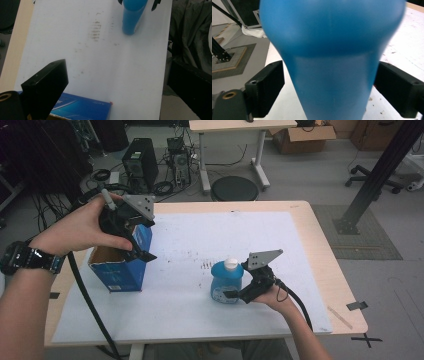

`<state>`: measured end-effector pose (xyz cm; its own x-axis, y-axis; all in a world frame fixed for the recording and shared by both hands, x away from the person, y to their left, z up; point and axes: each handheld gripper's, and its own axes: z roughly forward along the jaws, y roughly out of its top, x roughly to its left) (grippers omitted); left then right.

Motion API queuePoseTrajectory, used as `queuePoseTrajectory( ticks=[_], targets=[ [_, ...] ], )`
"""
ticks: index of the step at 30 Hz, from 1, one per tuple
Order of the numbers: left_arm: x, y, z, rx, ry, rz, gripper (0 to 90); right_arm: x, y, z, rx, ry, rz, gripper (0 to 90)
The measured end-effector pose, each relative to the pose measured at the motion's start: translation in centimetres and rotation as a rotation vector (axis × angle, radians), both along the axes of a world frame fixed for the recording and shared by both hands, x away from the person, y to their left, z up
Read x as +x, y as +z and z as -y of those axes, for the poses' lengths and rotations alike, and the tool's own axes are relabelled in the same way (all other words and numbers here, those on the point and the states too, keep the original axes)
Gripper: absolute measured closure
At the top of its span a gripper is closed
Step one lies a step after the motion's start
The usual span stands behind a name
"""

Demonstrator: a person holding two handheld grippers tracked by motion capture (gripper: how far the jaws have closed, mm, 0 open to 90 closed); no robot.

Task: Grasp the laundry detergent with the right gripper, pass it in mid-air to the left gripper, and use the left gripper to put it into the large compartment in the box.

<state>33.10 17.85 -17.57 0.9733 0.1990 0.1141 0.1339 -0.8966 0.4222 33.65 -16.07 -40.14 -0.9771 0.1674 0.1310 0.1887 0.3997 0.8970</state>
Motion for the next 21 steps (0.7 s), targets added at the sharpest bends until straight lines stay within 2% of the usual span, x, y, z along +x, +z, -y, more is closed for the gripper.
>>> queuePoseTrajectory(
  ticks=[21],
  targets=[
    [-0.18,0.06,0.02,0.001,-0.002,0.008,4.5,0.32,-0.13,-0.35,-0.009,0.013,0.007,24.8]
  ],
)
